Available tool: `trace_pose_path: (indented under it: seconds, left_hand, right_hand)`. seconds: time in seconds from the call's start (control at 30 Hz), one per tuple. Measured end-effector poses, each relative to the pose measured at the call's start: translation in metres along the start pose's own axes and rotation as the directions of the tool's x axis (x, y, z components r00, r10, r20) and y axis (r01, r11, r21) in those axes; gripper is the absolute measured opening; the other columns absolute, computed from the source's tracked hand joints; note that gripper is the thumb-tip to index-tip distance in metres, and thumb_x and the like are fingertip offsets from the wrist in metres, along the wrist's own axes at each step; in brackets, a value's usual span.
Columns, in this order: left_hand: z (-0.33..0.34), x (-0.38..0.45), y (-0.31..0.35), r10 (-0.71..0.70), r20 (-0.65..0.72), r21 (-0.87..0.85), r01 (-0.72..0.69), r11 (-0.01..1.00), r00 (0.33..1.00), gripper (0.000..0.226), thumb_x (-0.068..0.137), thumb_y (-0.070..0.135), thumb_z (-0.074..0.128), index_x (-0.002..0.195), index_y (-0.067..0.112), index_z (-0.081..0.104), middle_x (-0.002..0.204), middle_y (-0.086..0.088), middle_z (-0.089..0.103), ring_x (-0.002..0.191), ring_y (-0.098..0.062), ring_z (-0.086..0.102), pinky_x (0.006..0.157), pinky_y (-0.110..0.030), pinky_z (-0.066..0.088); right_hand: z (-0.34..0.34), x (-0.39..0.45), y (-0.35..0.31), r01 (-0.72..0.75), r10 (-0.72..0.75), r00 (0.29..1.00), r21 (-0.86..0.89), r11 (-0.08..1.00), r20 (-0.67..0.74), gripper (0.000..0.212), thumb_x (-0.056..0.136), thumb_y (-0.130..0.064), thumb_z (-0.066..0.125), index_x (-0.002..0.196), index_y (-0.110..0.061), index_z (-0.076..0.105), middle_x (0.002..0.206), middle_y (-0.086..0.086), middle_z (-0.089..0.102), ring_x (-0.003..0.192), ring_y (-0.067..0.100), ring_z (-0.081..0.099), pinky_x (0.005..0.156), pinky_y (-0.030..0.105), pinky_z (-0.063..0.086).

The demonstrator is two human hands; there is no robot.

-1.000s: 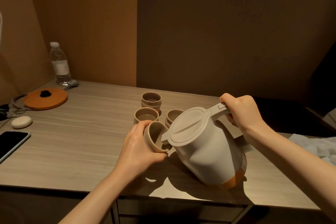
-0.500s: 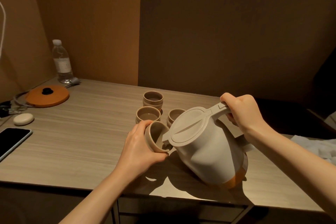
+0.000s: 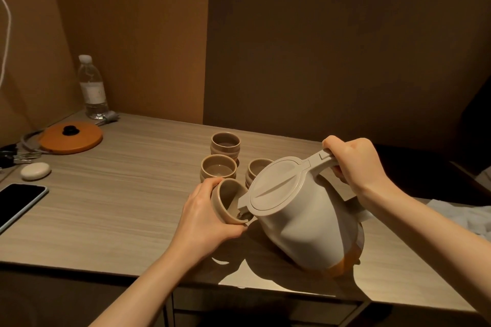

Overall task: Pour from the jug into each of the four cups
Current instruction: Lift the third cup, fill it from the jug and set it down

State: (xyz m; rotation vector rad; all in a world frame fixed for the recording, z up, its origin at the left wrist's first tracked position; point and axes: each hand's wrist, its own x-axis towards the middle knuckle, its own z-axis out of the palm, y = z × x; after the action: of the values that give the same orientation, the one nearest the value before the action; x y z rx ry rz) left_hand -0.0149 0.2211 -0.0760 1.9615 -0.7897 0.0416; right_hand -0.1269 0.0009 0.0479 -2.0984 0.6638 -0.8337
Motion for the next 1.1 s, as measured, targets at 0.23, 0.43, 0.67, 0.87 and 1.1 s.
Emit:
trace_pose_path:
  seconds: [0.23, 0.43, 0.67, 0.87, 1.1]
  left_hand:
    - [-0.0002, 0.0002, -0.0010, -0.008, -0.002, -0.014, 0.008, 1.000, 1.000, 0.095, 0.043, 0.043, 0.090, 0.126, 0.036, 0.044, 0.118, 0.019, 0.054, 0.113, -0.007, 0.050, 0.092, -0.028, 0.047]
    - [-0.0013, -0.0013, -0.0006, -0.006, -0.002, -0.020, 0.006, 1.000, 1.000, 0.092, 0.044, 0.041, 0.091, 0.123, 0.037, 0.044, 0.117, 0.019, 0.053, 0.112, -0.006, 0.050, 0.089, -0.024, 0.044]
    - [-0.0011, -0.0024, -0.0021, -0.028, 0.004, -0.023, 0.028, 0.999, 1.000, 0.093, 0.044, 0.041, 0.091, 0.123, 0.038, 0.043, 0.117, 0.019, 0.053, 0.111, -0.004, 0.049, 0.088, -0.022, 0.043]
    - [-0.0017, -0.0032, -0.0022, -0.033, 0.005, -0.030, 0.033, 0.999, 0.999, 0.093, 0.043, 0.041, 0.091, 0.122, 0.038, 0.043, 0.116, 0.019, 0.054, 0.111, -0.004, 0.050, 0.090, -0.025, 0.045]
    - [-0.0004, -0.0027, -0.0026, -0.040, 0.006, -0.045, 0.040, 0.998, 0.999, 0.092, 0.042, 0.041, 0.091, 0.120, 0.039, 0.042, 0.114, 0.020, 0.053, 0.110, -0.004, 0.051, 0.088, -0.024, 0.045]
  right_hand:
    - [-0.0006, -0.0012, -0.0012, 0.005, -0.005, 1.000, 0.009, 1.000, 0.008, 0.048, 0.077, -0.034, 0.051, 0.032, -0.017, 0.047, 0.036, -0.002, 0.042, 0.048, 0.020, 0.039, 0.062, 0.043, 0.035]
    - [0.0013, -0.0009, -0.0013, 0.002, -0.002, 1.000, -0.010, 1.000, 0.001, 0.043, 0.068, -0.041, 0.049, 0.034, -0.015, 0.048, 0.038, 0.001, 0.043, 0.047, 0.020, 0.039, 0.062, 0.044, 0.035]
    - [0.0018, -0.0015, -0.0008, 0.021, -0.021, 1.000, -0.019, 1.000, 0.000, 0.046, 0.073, -0.039, 0.049, 0.033, -0.016, 0.051, 0.036, -0.001, 0.044, 0.047, 0.020, 0.041, 0.062, 0.044, 0.036]
    - [0.0023, -0.0014, -0.0011, 0.032, -0.032, 0.999, -0.031, 0.999, -0.005, 0.048, 0.076, -0.037, 0.050, 0.031, -0.018, 0.051, 0.035, -0.003, 0.044, 0.047, 0.020, 0.042, 0.062, 0.044, 0.038]
    - [0.0026, -0.0009, -0.0013, 0.019, -0.019, 1.000, -0.041, 0.999, -0.003, 0.046, 0.072, -0.040, 0.049, 0.033, -0.017, 0.051, 0.036, -0.002, 0.044, 0.048, 0.021, 0.042, 0.062, 0.044, 0.038]
